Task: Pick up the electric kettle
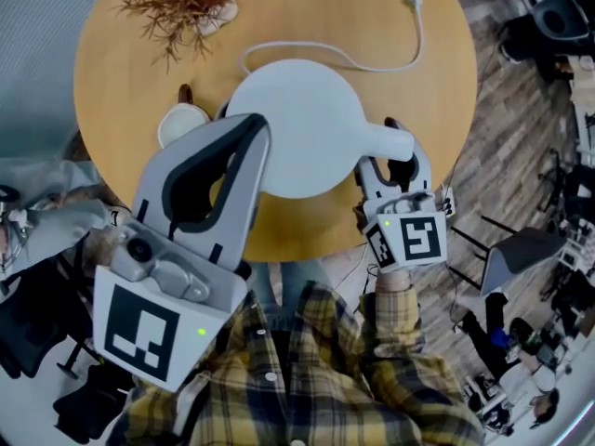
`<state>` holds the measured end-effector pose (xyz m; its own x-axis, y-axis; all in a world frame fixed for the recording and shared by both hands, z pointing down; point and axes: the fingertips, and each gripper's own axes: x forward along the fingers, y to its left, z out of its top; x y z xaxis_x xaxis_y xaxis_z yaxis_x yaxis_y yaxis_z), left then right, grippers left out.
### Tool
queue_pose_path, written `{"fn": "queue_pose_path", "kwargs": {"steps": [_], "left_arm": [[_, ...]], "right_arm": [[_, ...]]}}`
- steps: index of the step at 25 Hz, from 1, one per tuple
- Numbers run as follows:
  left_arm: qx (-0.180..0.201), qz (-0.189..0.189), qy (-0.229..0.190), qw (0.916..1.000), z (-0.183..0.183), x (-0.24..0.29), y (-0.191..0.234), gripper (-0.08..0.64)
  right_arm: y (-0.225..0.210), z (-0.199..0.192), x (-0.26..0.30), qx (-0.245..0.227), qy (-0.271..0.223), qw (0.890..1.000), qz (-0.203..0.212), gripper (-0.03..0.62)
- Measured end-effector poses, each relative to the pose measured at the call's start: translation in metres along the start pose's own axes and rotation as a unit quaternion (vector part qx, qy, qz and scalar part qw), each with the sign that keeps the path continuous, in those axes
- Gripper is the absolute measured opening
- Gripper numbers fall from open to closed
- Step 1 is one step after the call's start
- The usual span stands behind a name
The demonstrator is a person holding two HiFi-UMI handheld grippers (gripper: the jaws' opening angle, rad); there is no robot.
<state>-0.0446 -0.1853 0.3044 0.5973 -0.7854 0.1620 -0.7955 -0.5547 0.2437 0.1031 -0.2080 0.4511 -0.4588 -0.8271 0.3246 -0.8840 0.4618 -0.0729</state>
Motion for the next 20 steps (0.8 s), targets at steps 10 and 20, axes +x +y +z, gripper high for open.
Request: {"fn": "queue_pose_path", "kwargs": {"steps": [10, 20], "left_arm": [[0.002, 0.005, -0.002, 1.0000, 0.000, -0.005, 0.002, 0.002], [0.002, 0.007, -0.004, 1.0000, -0.001, -0.007, 0.005, 0.002]], "right_arm": [[0.001, 0.003, 0.013, 0.010, -0.022, 1.000, -0.005, 0.197], [0.004, 0.006, 0.017, -0.012, -0.033, 0.999, -0.016, 0.109]]}}
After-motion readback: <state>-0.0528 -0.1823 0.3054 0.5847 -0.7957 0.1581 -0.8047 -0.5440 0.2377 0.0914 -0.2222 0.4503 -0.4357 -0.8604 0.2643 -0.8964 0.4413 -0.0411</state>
